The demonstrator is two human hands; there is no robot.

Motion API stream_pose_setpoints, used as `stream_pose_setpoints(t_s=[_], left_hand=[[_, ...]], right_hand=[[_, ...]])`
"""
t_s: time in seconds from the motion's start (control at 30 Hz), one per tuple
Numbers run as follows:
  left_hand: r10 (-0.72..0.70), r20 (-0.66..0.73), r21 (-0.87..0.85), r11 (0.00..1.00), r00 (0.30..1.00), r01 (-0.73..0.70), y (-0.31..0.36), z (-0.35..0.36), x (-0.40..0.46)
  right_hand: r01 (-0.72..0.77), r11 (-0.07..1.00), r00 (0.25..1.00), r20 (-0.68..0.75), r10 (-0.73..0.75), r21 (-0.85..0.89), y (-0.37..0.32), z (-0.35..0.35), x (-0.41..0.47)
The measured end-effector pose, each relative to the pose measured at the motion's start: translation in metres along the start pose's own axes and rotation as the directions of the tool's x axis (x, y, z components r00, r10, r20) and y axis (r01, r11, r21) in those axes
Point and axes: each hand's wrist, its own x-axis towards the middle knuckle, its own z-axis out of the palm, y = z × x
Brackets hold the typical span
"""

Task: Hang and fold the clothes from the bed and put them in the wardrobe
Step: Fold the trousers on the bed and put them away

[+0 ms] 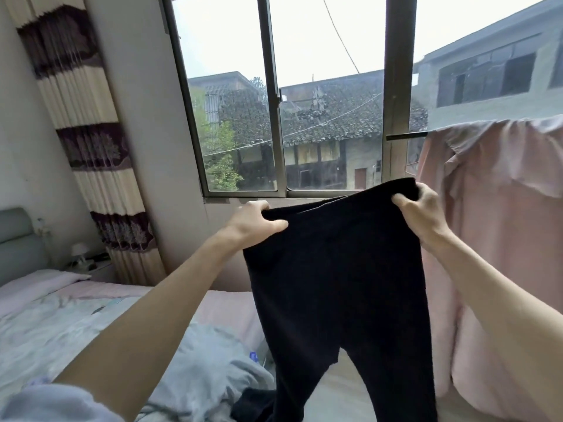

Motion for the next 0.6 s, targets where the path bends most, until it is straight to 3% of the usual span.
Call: stream_pose_setpoints(t_s=[0.07,0.13,0.23,0.3,0.37,0.4,0.5,0.6], left_hand=[[0.034,0.224,-0.076,0.997,0.974,-0.017,0.001,0.007,-0.003],[0.090,0.442,-0.107,0.993,0.893,-0.047,0.002,0.016,-0.012],[0.179,0.572,-0.137,0.983,0.800,-0.122,0.000,0.032,-0.019],[0.162,0.480,-0.127,0.985,0.862,-0.115,-0.004,0.043,-0.015],[0.041,0.223,-0.177,0.984,0.974,-0.001,-0.009,0.048,-0.011],[-0.045,0.089,-0.217,0.974,0.995,0.063,-0.012,0.050,-0.009],[-0.172,-0.176,-0.064,0.985,0.969,0.163,-0.014,0.060,-0.010],[-0.252,-0.201,-0.029,0.967,0.947,0.251,-0.019,0.080,-0.012]], right_hand=[[-0.069,0.995,0.994,0.079,0.075,-0.076,0.012,-0.012,0.001],[-0.116,0.987,0.989,0.079,0.126,-0.115,0.029,-0.023,-0.003],[-0.182,0.982,0.981,0.058,0.184,-0.045,0.046,-0.030,-0.009],[-0.200,0.980,0.978,0.057,0.200,-0.010,0.053,-0.033,-0.012],[-0.192,0.981,0.978,0.092,0.190,0.013,0.058,-0.035,-0.014],[-0.188,0.982,0.975,0.126,0.184,0.015,0.059,-0.036,-0.015],[-0.249,0.968,0.926,0.286,0.246,-0.027,0.066,-0.034,-0.018],[-0.370,0.925,0.835,0.406,0.370,-0.083,0.075,-0.028,-0.028]])
